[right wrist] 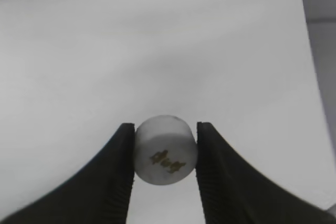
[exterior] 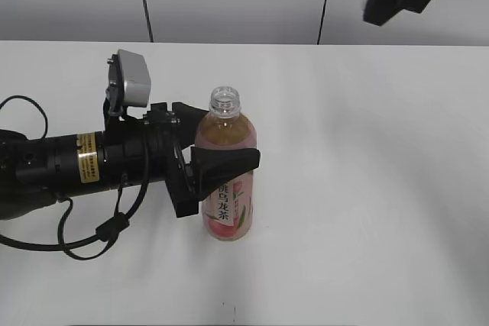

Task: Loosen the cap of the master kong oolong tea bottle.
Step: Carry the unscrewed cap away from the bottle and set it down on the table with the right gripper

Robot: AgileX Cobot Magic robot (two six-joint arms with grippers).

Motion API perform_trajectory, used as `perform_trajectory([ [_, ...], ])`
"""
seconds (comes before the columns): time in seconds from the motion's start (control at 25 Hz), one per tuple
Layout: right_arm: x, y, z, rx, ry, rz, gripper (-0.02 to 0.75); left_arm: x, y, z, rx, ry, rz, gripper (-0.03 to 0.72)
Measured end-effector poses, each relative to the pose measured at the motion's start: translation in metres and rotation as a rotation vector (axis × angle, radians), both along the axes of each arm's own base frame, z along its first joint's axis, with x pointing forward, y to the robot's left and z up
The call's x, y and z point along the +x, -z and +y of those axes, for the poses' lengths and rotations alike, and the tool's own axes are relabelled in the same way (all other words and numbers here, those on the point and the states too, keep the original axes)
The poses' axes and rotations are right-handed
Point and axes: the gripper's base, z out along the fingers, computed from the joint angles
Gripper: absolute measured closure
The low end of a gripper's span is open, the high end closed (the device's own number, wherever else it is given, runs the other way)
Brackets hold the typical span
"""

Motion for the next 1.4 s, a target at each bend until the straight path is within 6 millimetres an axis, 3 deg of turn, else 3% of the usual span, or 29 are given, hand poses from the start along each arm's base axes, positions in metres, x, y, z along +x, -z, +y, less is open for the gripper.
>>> perform_trajectory([
  [0.2,0.022,0.030,-0.052,0.091,0.486,0.136,0.465,0.000,0.000,0.000,0.000,0.000,0.000,0.225],
  [0.44,0.011,0.084,-0.085,0.080,0.877,0.329,0.465,0.000,0.000,0.000,0.000,-0.001,0.000,0.225],
  [0.6,-0.009,0.127,-0.093,-0.005,0.996,0.409,0.465,0.000,0.000,0.000,0.000,-0.001,0.000,0.225],
  [0.72,-0.017,0.148,-0.097,-0.006,1.034,0.403,0.465,0.000,0.000,0.000,0.000,-0.001,0.000,0.225],
  [1.08,-0.020,0.170,-0.092,0.096,1.078,0.400,0.465,0.000,0.000,0.000,-0.002,-0.005,0.001,0.225],
  [1.4,-0.013,0.207,-0.090,0.058,1.089,0.452,0.452,0.001,0.000,0.000,-0.002,-0.007,0.001,0.225],
])
